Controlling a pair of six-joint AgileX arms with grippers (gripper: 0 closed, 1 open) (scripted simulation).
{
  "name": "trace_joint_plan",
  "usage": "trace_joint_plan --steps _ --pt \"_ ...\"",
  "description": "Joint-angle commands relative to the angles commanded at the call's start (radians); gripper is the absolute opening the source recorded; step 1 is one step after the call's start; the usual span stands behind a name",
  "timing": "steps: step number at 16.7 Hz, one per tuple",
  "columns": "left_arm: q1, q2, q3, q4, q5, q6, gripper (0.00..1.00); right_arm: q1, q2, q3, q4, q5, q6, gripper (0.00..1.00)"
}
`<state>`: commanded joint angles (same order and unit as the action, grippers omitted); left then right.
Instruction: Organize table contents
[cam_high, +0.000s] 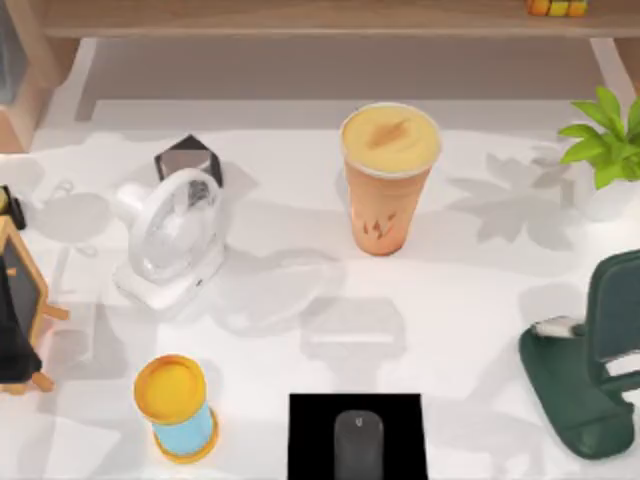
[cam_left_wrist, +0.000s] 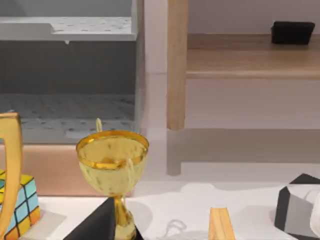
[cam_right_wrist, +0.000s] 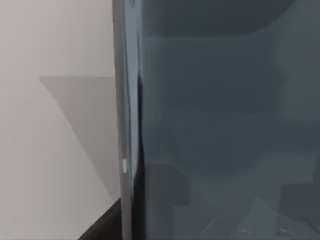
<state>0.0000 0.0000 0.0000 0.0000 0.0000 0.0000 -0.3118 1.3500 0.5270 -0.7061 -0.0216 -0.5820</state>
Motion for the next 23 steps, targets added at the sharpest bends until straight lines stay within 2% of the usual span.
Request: trace_joint_plan --steps 6,13,17,23 --pt "0.0 0.0 0.0 0.0 0.0 0.0 1.0 -0.001 -0.065 0.065 -0.14 0.0 -0.002 0.0" --pt "0.0 0.0 0.0 0.0 0.0 0.0 1.0 0.028 -0.097 0.072 -0.142 0.021 0.026 0.0" --pt "0.0 0.0 0.0 0.0 0.0 0.0 1.0 0.171 -0.264 0.091 -0.139 0.123 0.159 0.0" --pt "0.0 0.0 0.0 0.0 0.0 0.0 1.0 0.513 -0.624 0.103 -0.098 0.347 0.459 0.0"
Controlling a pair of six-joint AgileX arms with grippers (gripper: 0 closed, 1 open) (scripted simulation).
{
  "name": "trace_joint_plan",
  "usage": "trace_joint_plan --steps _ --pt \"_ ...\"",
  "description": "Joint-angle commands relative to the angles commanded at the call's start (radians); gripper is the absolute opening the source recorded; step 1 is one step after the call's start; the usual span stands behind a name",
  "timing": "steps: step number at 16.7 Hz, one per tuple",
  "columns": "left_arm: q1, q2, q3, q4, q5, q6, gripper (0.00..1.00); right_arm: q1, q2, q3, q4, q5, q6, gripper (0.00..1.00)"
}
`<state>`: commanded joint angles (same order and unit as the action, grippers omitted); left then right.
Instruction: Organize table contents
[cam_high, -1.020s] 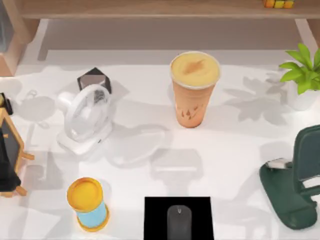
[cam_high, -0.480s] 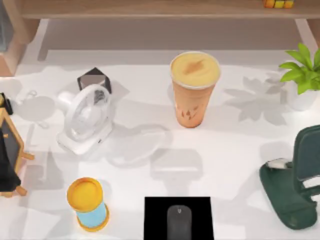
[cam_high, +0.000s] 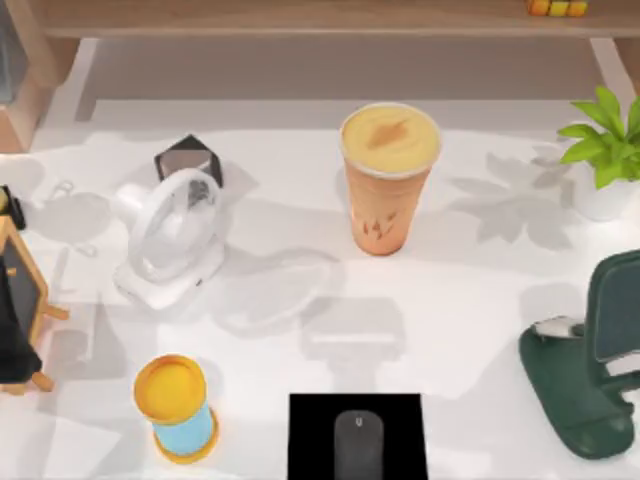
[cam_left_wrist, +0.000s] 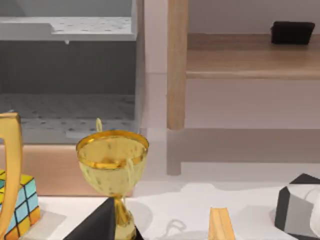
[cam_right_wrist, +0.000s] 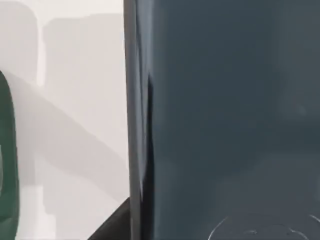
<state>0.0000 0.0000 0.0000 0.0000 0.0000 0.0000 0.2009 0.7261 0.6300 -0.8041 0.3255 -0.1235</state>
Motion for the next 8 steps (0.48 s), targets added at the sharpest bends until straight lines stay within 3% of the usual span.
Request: trace_joint_plan --steps 8 --pt "0.0 0.0 0.0 0.0 0.0 0.0 1.0 0.511 -0.308 -0.085 0.106 0.184 0.332 0.0"
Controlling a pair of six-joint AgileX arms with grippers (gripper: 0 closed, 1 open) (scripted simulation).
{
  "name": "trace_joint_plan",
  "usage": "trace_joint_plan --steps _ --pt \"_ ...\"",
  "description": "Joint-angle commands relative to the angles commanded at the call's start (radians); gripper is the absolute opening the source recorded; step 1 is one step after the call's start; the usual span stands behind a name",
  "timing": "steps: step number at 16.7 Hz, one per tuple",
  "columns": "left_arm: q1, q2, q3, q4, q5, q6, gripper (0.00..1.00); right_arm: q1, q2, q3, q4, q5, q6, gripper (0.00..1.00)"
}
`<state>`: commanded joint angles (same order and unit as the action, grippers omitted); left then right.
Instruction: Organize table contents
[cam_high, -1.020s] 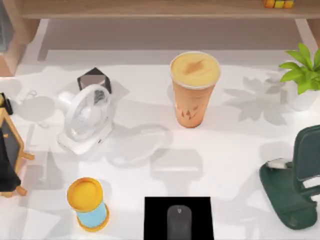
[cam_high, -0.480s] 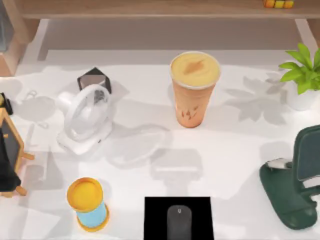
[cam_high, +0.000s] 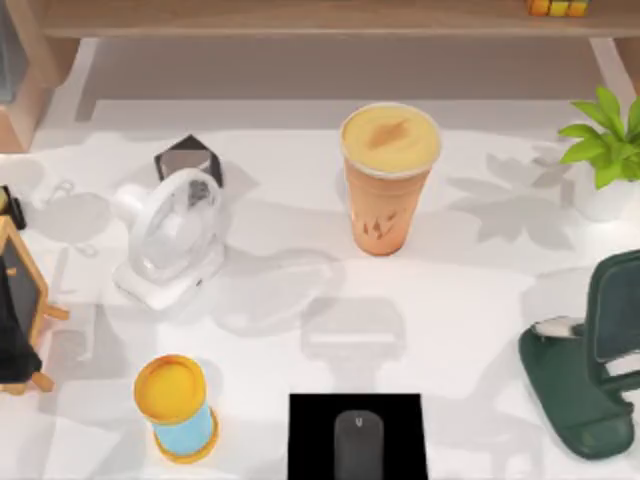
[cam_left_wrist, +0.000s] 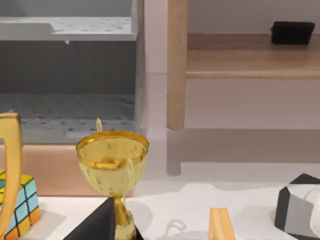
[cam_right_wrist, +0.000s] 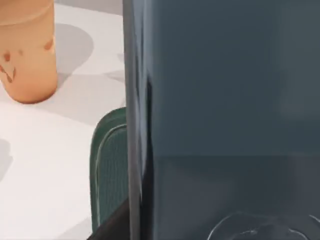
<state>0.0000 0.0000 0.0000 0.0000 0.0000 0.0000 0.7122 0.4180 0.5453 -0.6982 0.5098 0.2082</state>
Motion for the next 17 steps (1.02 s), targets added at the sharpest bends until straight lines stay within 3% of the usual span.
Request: trace_joint_plan --steps 3,7,17 --pt "0.0 0.0 0.0 0.0 0.0 0.0 1.0 0.096 -0.033 -0.034 0.032 0.017 0.054 0.0" --pt "0.0 0.0 0.0 0.0 0.0 0.0 1.0 0.108 -0.036 -0.04 0.036 0.019 0.06 0.0" --pt "0.0 0.0 0.0 0.0 0.0 0.0 1.0 -0.034 -0.175 0.129 0.124 -0.085 0.007 0.0"
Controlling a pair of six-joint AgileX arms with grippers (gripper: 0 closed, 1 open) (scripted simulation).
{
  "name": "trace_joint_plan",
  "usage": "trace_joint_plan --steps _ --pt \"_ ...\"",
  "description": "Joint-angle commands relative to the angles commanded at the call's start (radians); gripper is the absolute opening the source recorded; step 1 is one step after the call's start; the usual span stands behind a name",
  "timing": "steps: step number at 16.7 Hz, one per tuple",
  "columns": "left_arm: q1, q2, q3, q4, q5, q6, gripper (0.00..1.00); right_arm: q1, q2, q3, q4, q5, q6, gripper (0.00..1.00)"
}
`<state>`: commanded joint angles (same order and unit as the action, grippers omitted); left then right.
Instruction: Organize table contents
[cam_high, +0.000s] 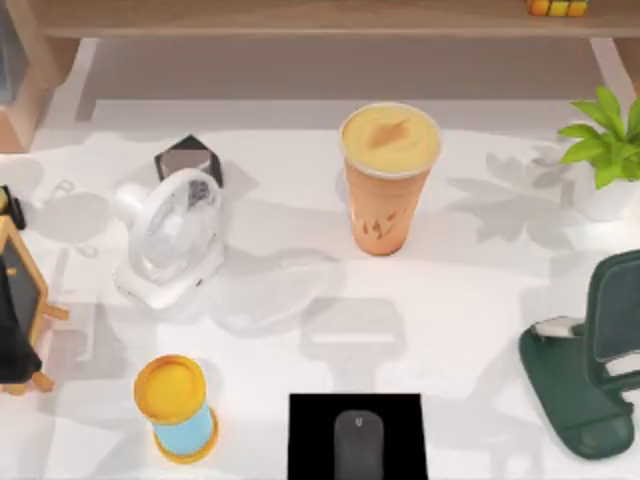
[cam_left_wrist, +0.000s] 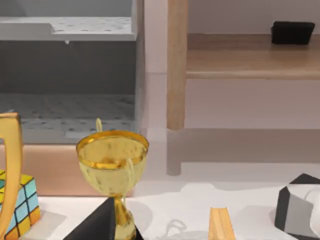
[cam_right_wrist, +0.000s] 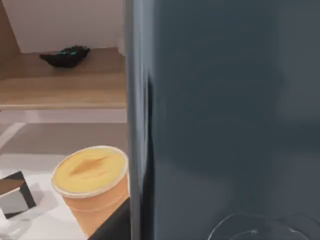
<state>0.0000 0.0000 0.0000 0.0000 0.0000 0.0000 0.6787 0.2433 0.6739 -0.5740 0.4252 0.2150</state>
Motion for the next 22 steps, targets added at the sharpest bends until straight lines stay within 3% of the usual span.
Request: trace_joint_plan --steps 8,14,19,22 --pt "0.0 0.0 0.0 0.0 0.0 0.0 1.0 -0.058 0.147 -0.17 0.086 -0.113 -0.047 0.0" --pt "0.0 0.0 0.0 0.0 0.0 0.0 1.0 -0.069 0.32 -0.263 0.236 -0.083 -0.057 0.0" --pt "0.0 0.0 0.0 0.0 0.0 0.0 1.0 -0.069 0.325 -0.264 0.241 -0.081 -0.057 0.0" --pt "0.0 0.0 0.0 0.0 0.0 0.0 1.0 -0.069 0.325 -0.264 0.241 -0.081 -0.057 0.23"
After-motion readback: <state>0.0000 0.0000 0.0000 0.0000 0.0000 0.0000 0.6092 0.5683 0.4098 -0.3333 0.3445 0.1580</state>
